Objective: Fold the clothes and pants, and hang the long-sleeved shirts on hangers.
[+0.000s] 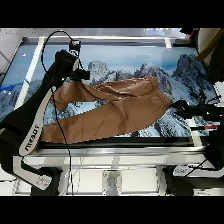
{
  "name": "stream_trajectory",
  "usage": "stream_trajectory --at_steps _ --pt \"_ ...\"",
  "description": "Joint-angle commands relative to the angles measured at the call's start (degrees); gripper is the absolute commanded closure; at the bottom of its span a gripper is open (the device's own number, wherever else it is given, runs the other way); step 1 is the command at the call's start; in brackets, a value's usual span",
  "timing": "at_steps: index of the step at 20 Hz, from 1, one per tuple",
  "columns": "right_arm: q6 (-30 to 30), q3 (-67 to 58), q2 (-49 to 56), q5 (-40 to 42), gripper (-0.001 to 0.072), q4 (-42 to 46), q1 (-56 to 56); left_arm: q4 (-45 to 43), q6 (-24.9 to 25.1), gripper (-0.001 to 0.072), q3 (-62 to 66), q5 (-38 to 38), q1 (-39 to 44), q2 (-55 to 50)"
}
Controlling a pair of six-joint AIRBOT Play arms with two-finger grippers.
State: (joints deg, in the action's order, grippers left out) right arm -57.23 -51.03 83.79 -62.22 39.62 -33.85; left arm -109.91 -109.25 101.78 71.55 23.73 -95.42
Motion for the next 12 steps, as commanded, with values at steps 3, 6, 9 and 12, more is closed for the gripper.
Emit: stream_trajectory --at_steps 3,6,9,12 --pt "1.2 0.39 5.09 7.34 0.0064 -8.24 5.25 -0.02 0.04 0.0697 0.0 0.0 0.09 -0.15" --pt "0.85 0.26 5.62 11.15 0.0064 -8.24 7.96 -0.02 0.04 0.0697 0.0 0.09 0.09 -0.15" --pt "-0.57 0.22 5.62 12.48 0.0109 -7.89 7.78 -0.02 0.24 0.0697 0.0 0.13 0.09 -0.15" --pt "-1.09 -0.61 5.6 10.58 0.0117 -6.45 6.1 -0.02 0.5 0.0697 0.0 0.11 0.09 -0.15"
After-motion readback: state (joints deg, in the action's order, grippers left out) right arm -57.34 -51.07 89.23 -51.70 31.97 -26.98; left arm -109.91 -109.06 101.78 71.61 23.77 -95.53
